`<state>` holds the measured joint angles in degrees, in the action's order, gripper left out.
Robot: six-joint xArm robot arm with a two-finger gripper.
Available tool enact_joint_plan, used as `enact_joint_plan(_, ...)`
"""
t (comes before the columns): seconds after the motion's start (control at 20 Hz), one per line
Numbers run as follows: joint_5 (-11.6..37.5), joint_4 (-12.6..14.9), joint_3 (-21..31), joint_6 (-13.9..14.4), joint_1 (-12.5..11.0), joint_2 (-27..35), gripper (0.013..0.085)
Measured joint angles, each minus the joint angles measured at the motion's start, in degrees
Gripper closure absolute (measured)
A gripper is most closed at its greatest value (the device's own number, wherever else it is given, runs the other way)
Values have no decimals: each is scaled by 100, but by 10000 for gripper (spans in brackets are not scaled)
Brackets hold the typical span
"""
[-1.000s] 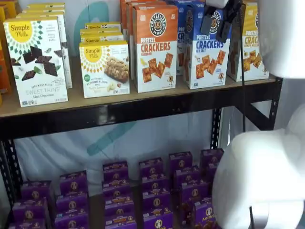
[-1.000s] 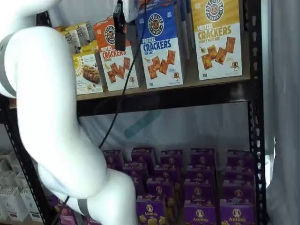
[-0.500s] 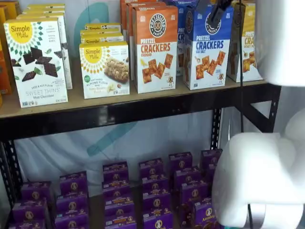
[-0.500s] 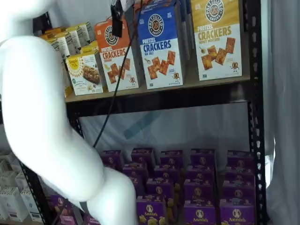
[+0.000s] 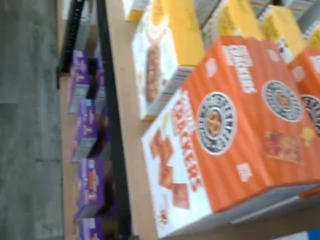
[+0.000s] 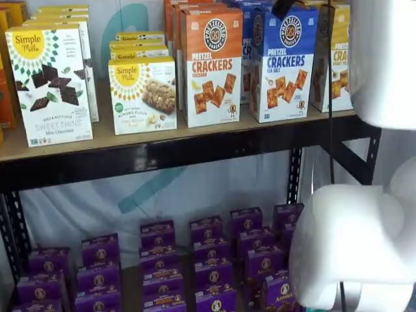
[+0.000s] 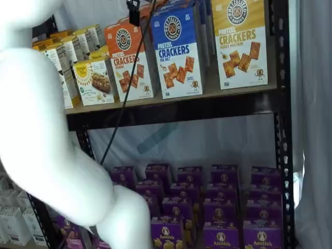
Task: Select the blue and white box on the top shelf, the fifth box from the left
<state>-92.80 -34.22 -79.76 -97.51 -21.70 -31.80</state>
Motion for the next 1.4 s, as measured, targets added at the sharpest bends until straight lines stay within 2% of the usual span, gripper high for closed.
enact_joint_plan(0.1, 251, 152, -64, -37, 93, 123, 130)
enact_joint_plan(0.4, 489, 649, -442, -202, 244, 620, 130)
enact_joint_plan(0.65, 282, 1045, -873, -305, 315, 1095, 130)
enact_joint_plan(1.2, -63, 1358, -1490, -317, 428, 1792, 130)
enact_joint_plan(1.4, -333, 1494, -1742, -269, 502, 2009, 130)
